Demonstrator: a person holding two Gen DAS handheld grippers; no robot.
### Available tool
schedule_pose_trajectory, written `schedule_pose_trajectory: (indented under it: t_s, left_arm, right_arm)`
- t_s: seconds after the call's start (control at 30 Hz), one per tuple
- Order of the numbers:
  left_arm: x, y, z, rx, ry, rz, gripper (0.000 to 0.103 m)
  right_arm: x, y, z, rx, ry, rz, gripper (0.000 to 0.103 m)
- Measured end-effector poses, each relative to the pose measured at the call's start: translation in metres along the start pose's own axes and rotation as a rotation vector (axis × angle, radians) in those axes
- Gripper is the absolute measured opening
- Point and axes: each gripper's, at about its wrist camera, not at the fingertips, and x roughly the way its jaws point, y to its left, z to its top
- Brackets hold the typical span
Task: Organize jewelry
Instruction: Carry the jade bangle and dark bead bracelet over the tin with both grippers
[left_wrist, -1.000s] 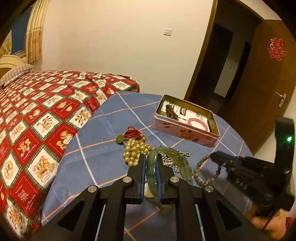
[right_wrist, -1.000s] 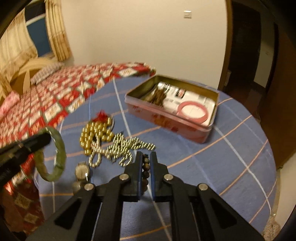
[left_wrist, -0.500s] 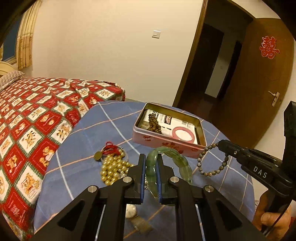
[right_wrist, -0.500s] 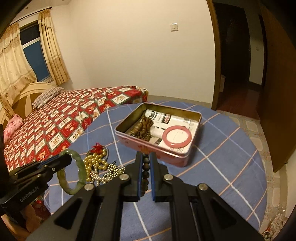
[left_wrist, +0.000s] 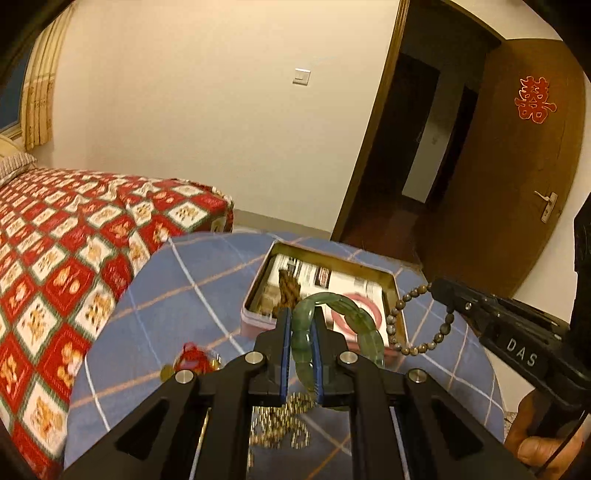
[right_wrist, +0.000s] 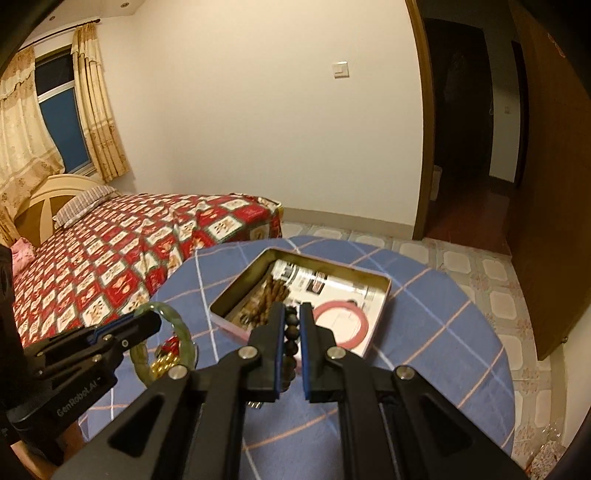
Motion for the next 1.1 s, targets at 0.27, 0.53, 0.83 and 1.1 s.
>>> schedule_pose_trajectory:
  t_s: [0.27,0.53,0.83,1.1]
  left_arm:
    - [0.03,-0.005,0.023,0.028,-0.014,-0.007,0.009]
    - [0.061,-0.007,0.039,0.021,-0.007,-0.015,0.009]
    - [0.104,-0.004,0.042,0.007,0.041,0.008,0.009]
    - [0.141,-0.008,0.04,0.007,0.093,0.001,0.009]
  right_arm:
    - [0.027,-0.01,0.017,0.005,0.008,-0.034,0.01]
    - [0.048,-0.021,0.028,0.01,0.023,-0.05,0.01]
    - [0.083,-0.038,0.03,0.016,0.071,-0.074,0.01]
    - [0.114,-0.06,0.025,0.035,0.136,-0.109,0.01]
